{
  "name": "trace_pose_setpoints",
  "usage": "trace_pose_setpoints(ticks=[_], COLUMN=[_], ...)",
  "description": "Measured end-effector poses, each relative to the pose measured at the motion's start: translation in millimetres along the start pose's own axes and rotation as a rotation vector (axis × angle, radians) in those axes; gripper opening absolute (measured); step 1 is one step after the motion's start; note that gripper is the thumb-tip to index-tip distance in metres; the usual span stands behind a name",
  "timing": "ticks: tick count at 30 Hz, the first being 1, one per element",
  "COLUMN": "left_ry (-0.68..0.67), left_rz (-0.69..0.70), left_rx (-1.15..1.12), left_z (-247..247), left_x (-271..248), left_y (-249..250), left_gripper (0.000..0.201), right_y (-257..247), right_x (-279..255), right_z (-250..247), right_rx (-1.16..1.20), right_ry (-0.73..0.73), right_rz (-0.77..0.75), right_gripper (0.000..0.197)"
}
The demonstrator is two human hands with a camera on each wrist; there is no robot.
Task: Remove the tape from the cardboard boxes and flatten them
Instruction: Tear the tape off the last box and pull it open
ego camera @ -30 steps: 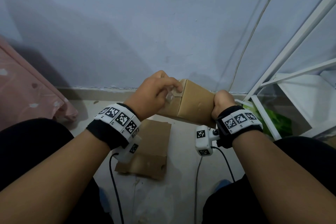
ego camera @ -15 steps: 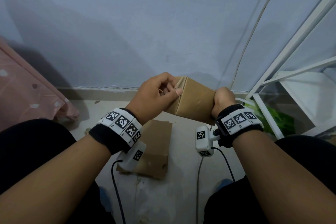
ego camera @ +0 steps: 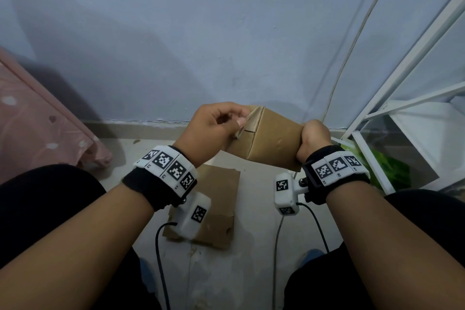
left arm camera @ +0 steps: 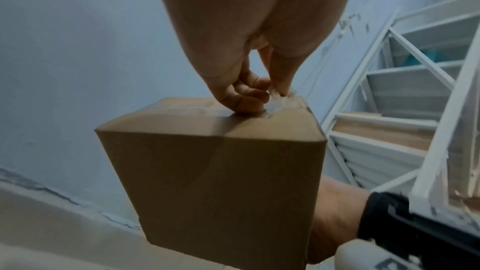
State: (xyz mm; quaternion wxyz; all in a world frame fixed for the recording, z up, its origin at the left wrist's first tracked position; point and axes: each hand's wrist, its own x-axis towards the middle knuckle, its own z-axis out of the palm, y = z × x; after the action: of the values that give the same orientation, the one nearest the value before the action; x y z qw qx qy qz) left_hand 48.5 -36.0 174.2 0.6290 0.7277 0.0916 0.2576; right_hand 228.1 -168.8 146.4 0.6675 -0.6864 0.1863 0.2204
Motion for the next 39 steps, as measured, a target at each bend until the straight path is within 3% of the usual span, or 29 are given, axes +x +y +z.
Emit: trace_pose_setpoints(ticks=[4,8,11,15,18,22,27,30,39], left_ry=[-0.108,-0.026,0.02,0.019,0.005,-0.036,-0.035,0.003,0.168], left_rz=[0.036,-0.01,-0.044,-0.02,-0.032,-0.05,-0.124,-0.188,-0.205], left_rx=[0.057,0.006,-0.018,0.144,0.17,0.168,0.099,0.086,0.141], left_z=[1.5,6.4,5.4,2.4,-0.7,-2.1,-8.8,-13.6,-29.8], left_x=[-3.3,-3.9,-1.7,-1.8,-2.4,-2.3,4.5,8.6,14.6], left_y=[3.1,0.3,-0.2,-1.1,-0.3,4.6,7.6,3.5,0.3], left_gripper=[0.032,0.015,0.014,0.04,0.042,0.041,0.037,0.031,0.013], right_y=[-3.7,-2.9,-3.6,-3.4,-3.4,-4.4,-6.8,-7.1,-7.0], right_x=[4.2,2.0,3.3,6.1,4.1,3.6,-9.8,-12.1,-17.6], right_z=[-3.7,-4.8,-6.2,-4.6,-5.2,-11.5,-7.2,-6.6,-6.7], right_rx=[0.007,-0.034,-0.024,-0.061,-0.089,-0.054,0.012,0.02,0.028], right_ry=[0.006,0.028,0.017,-0.045,-0.034,0.034,-0.007,-0.005,-0.019], right_rz=[-0.03,-0.031,-0.046,-0.106,-0.128,-0.077,-0.032,-0.033,-0.019], right_gripper=[0.02,0.019,0.021,0.032,0.032,0.018,0.019,0.018,0.021])
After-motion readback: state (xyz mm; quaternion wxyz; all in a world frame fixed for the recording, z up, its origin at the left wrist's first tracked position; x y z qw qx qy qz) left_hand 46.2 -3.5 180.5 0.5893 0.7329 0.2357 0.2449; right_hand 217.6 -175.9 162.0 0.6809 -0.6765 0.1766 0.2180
